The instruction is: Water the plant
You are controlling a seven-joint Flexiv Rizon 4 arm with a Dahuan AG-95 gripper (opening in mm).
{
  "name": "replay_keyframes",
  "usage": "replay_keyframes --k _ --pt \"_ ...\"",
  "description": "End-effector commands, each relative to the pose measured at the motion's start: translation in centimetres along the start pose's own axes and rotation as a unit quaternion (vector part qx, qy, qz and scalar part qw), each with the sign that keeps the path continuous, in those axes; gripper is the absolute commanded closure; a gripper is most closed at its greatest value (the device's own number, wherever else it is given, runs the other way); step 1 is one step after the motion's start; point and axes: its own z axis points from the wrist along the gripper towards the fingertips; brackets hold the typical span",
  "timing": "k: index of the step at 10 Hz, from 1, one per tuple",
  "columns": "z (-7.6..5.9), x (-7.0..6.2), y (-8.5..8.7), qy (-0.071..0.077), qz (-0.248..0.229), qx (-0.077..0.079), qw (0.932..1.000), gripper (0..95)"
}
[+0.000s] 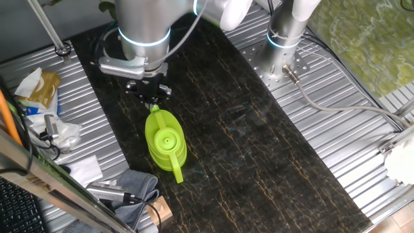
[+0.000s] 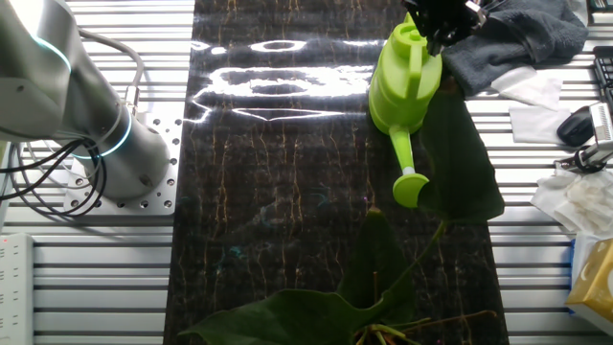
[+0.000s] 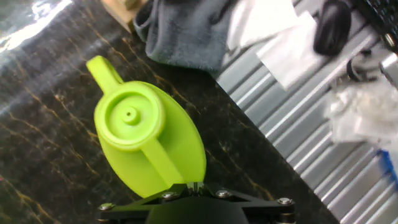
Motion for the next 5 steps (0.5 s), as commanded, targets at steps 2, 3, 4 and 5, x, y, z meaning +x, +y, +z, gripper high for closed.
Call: replay_keyframes --k 2,3,4,5 --pt "1.02 -0.52 0.21 -0.013 0.011 -0.011 0.9998 95.0" --pt "1.26 -0.56 0.13 -0.015 0.013 -0.015 0.9997 95.0" --pt "1.32 -0.57 0.12 -0.015 0.015 -0.019 0.9996 95.0" --pt "1.32 -0.57 0.12 -0.014 0.019 -0.023 0.9995 95.0"
